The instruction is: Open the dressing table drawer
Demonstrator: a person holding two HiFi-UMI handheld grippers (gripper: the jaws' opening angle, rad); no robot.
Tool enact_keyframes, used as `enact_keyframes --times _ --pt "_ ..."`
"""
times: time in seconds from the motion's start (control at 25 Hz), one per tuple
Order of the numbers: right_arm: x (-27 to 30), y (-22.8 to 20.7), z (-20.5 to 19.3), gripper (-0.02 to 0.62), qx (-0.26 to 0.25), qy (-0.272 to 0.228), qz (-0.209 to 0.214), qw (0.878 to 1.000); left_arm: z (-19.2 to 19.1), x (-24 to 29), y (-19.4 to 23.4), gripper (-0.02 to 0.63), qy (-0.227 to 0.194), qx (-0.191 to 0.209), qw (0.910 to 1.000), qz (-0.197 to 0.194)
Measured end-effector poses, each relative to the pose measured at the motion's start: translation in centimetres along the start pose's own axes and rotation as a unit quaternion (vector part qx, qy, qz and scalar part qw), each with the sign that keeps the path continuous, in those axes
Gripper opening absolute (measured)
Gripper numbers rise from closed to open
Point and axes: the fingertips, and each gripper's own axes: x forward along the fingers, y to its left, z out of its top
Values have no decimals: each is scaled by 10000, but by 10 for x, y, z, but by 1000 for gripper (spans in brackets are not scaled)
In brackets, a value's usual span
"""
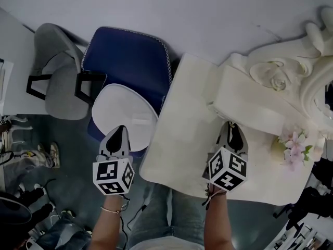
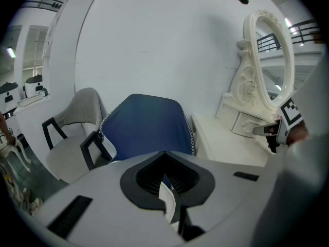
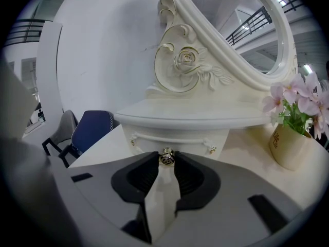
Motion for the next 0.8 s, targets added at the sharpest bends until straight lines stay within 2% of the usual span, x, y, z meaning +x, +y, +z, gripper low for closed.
enact_keyframes --times 0.8 --pt "-11 0 -8 103 46 31 51 10000 -4 -10 -6 18 -27 9 10000 -19"
